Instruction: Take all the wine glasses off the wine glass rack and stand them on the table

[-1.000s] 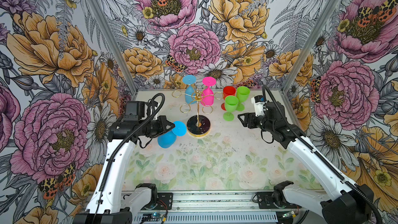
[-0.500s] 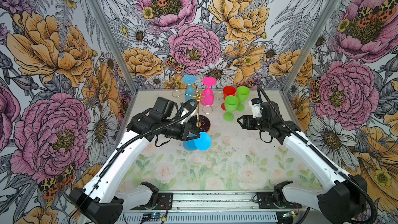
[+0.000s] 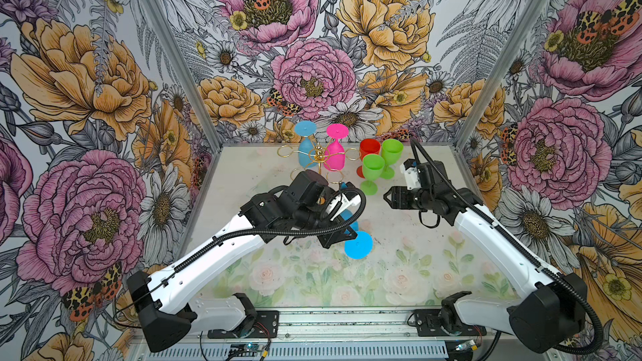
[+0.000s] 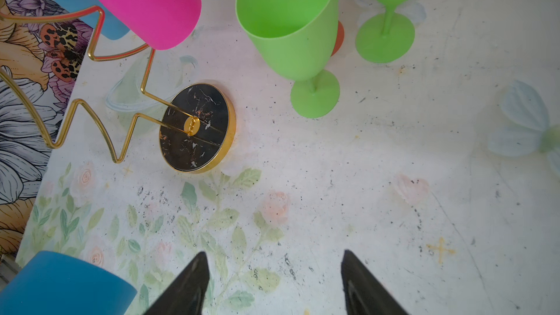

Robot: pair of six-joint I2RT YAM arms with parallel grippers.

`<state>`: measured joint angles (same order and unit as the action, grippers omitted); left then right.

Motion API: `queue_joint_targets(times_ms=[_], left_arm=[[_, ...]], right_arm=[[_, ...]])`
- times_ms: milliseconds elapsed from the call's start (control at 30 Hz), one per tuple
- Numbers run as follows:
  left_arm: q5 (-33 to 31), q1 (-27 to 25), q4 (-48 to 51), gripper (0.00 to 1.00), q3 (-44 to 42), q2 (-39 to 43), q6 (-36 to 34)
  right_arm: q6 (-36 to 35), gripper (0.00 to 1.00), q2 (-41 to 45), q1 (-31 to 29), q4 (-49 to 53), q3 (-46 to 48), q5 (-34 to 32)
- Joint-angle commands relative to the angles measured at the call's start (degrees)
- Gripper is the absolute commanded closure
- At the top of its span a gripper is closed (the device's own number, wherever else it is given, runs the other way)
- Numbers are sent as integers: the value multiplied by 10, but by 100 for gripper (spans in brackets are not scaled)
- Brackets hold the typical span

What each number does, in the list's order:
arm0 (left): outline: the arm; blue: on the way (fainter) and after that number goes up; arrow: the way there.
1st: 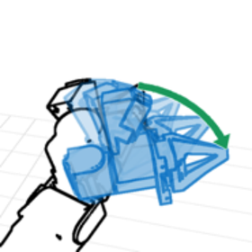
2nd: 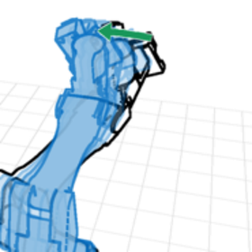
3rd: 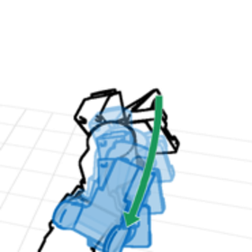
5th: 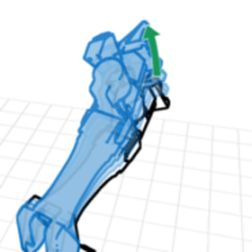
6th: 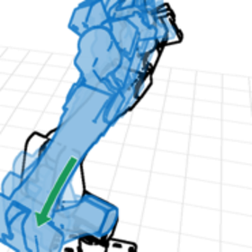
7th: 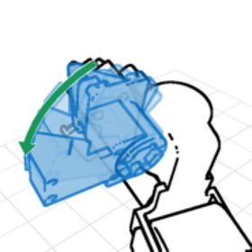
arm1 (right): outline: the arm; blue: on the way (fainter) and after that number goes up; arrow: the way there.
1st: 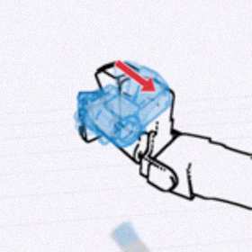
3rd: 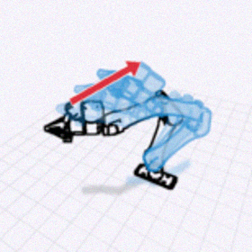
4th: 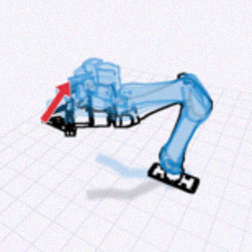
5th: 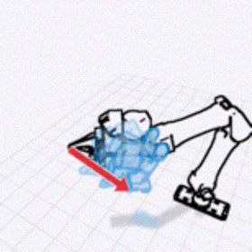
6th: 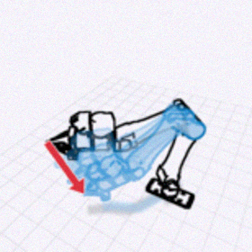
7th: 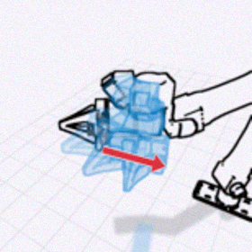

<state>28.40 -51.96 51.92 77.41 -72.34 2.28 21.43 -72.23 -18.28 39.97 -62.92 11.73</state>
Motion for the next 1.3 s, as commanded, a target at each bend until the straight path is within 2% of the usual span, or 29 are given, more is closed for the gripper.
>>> queue_joint_targets(times_ms=[0,167,333,567,867,967,1267], left_arm=[[-95,-32,-49,100,-19,-21,-71],[-189,-76,-76,100,-46,-39,-129],[-255,-98,-122,100,-86,-31,-170],[-341,-129,-216,100,-188,28,-283],[-399,-157,-295,100,-310,106,-433],[-448,-171,-310,100,-337,118,-489],[-519,-192,-367,100,-397,147,-616]], right_arm=[[-8,30,-4,0,27,-20,-13],[-12,30,-12,-1,49,-33,-9],[-27,30,-19,-1,82,-51,-44],[-41,30,-35,-2,84,-82,-9],[-42,32,-73,-13,85,-137,75],[-44,32,-86,-16,91,-153,100],[-21,34,-122,-20,97,-202,193]])
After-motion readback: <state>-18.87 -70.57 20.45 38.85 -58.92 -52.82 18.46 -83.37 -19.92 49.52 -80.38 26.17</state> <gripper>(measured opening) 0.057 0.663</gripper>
